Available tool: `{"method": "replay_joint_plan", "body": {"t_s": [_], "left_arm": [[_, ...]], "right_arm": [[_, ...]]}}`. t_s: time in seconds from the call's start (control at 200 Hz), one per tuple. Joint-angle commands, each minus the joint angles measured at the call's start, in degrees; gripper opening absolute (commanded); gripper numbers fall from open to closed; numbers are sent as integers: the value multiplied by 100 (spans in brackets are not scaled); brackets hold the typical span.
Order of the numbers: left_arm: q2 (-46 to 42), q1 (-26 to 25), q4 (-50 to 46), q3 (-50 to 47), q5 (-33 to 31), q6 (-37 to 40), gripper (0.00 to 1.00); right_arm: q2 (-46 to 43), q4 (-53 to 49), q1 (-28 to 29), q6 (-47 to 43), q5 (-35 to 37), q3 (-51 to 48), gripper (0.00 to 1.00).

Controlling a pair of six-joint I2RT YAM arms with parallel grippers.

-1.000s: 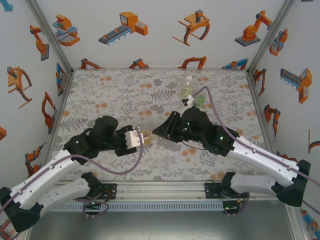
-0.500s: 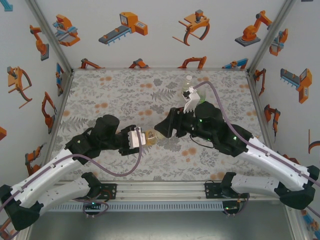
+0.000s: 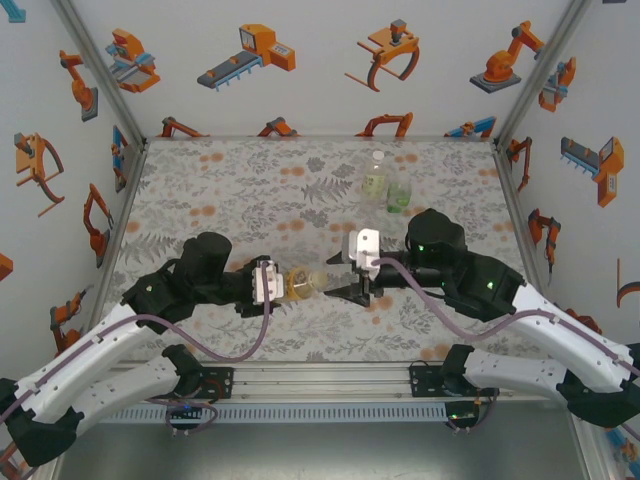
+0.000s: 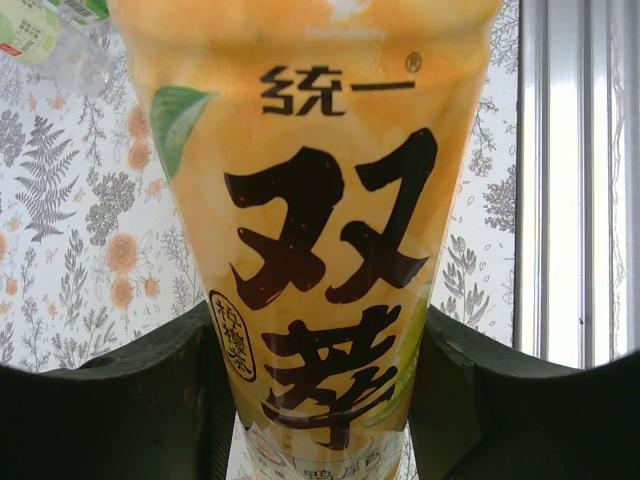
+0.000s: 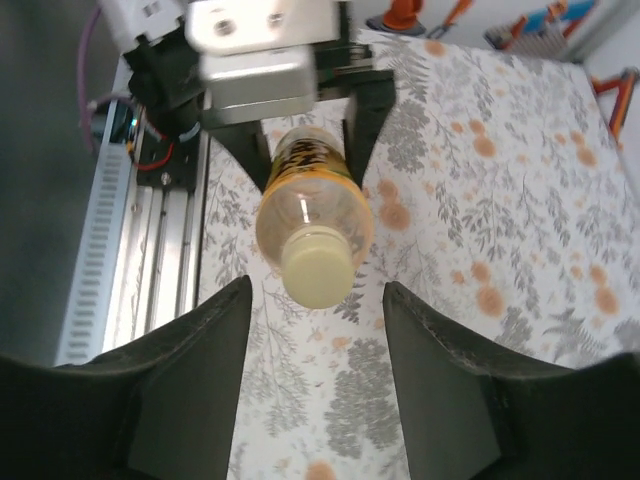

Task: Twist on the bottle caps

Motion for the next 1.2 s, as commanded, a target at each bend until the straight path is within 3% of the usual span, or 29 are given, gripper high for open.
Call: {"method": "replay_joint_plan", "body": {"t_s": [0.0,0.356,0.556,0.641,0.736,0.881,1.057,1.192], "left_arm": [[-42,-44,-91,77,258,65,0],[10,-84,-101,141,249,31,0],[-20,-97,-126,130,206,32,0],[-38,-99,-128,123,156,30,0],[-30,-97,-119,123,43,21,0],[8,-106,-25,75,-264,-22,0],[83,-116,161,0,-629,-25,0],[147,-116,275,0,-752,21,0]], "right_arm": [[20,12,19,-1209,-672,-83,47],[277,40,23,-1208,-552,-44,42],[269,45,23,-1117,-463,-67,28],[283,136,23,-689,-383,-97,22],[287,377,23,342,-168,-179,15],[296,1015,21,2902,440,-505,4],[300,1053,23,6370,2079,-808,0],[288,724,21,8679,2740,-1044,0]]}}
